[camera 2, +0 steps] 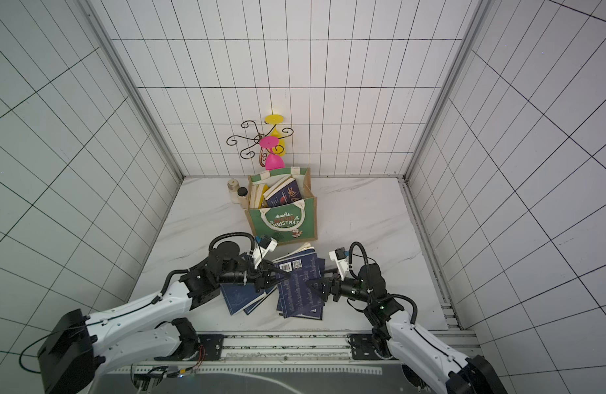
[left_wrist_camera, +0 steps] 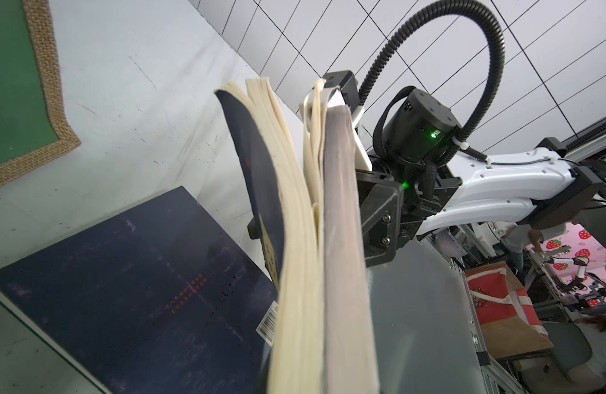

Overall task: Put the books into the canvas bag
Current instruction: Pick up the book from the book.

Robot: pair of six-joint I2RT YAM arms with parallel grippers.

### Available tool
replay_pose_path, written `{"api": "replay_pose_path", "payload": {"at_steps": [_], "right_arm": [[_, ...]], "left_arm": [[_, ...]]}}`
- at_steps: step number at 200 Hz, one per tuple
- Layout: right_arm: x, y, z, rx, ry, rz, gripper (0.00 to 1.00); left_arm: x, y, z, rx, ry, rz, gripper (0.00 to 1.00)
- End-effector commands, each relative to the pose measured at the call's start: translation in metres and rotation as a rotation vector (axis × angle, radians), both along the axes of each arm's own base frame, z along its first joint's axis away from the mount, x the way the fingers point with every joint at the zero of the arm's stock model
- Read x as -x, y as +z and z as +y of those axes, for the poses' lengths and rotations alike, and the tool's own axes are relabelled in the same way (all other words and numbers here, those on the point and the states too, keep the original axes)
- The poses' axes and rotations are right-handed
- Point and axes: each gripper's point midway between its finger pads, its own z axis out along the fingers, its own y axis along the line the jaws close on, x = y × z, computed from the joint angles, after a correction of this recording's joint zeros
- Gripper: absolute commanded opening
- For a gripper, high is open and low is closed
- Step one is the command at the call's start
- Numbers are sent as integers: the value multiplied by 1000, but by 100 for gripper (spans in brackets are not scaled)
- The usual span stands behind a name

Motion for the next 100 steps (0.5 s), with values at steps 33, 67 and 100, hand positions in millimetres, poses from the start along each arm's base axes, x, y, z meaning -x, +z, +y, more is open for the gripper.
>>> {"api": "replay_pose_path", "payload": {"at_steps": [33, 67, 100], "right_arm": [[36, 49, 14, -120, 292, -157, 4], [56, 54, 20, -169, 392, -138, 0], [79, 50, 31, -148, 481, -128, 0]], "left_arm": [[29, 40, -13, 19, -127, -59, 0], [29, 41, -11, -84, -152, -55, 61], [30, 28, -7, -274, -229, -53, 76]]}}
